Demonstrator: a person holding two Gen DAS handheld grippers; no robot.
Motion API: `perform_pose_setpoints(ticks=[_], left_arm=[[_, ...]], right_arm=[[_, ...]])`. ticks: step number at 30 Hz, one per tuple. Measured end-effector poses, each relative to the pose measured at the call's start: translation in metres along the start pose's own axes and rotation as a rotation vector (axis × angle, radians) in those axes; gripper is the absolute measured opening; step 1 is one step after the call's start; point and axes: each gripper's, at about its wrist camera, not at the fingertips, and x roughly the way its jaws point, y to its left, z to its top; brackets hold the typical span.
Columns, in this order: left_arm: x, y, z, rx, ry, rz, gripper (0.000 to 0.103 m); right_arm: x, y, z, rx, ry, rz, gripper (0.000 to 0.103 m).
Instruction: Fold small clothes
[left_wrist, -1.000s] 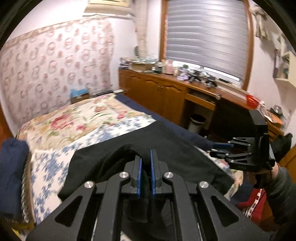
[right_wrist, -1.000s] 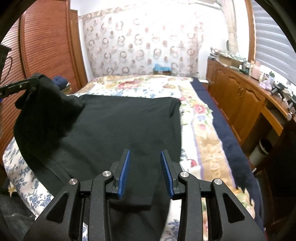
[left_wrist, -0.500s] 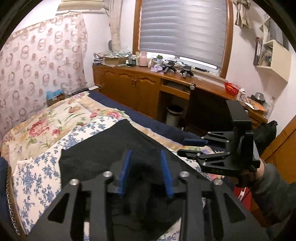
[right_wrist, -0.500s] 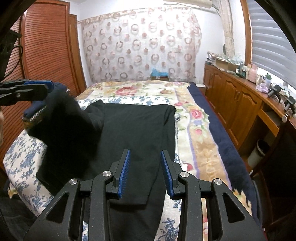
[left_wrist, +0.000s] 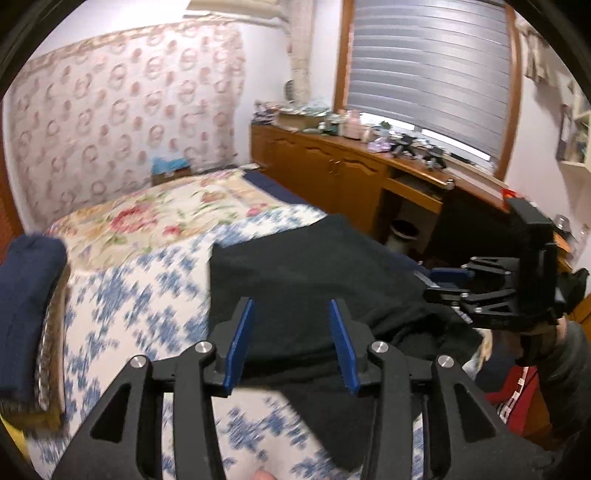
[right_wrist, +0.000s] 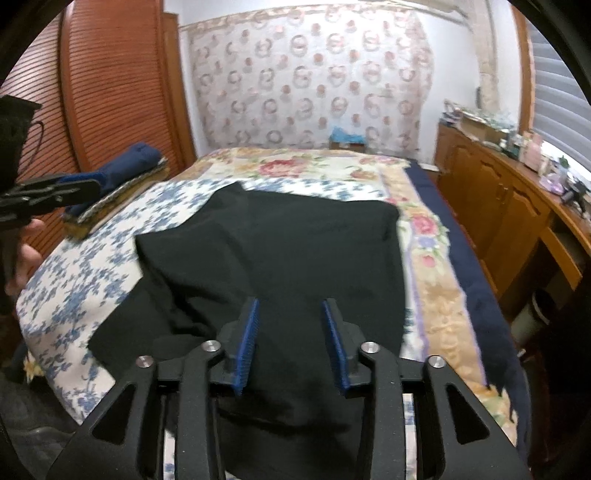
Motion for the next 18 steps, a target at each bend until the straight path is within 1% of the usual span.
perform_pose_setpoints(ticks=[4,7,10,13,15,16,17,18], left_arm=[[0.005,0.022,-0.027,-0.050,0.032,0.042,0.041],[0.008,0.030,-0.044,-0.080,0.044,0.060,0.042],[0.008,0.037,-0.058,-0.106,0.045,0.068,0.042],[0.009,0.040,-0.071,-0.134,0.036,0.073,0.043],[0.010,0.041,-0.077,-0.145,0.033,0.073,0.043],[0.010,0.040,-0.080,-0.148,0.032,0.074,0.043],[0.009,0.040,-0.083,-0.149,0.030,0.076,0.043],[0.009,0.040,-0.084,-0.150,0.027,0.077,0.043]], right_arm=[[0.014,0.020,-0.002,-0.042,0.035,0.041,0.046],[0.026,0.031,-0.007,-0.069,0.085,0.043,0.048],[0.040,0.031,-0.014,-0.086,0.147,0.023,0.049],[0.044,0.024,-0.015,-0.060,0.162,0.042,0.049],[0.043,0.023,-0.015,-0.059,0.166,0.052,0.043],[0.043,0.024,-0.015,-0.063,0.167,0.055,0.033],[0.042,0.025,-0.015,-0.069,0.167,0.059,0.026],[0.040,0.027,-0.015,-0.085,0.161,0.067,0.013]])
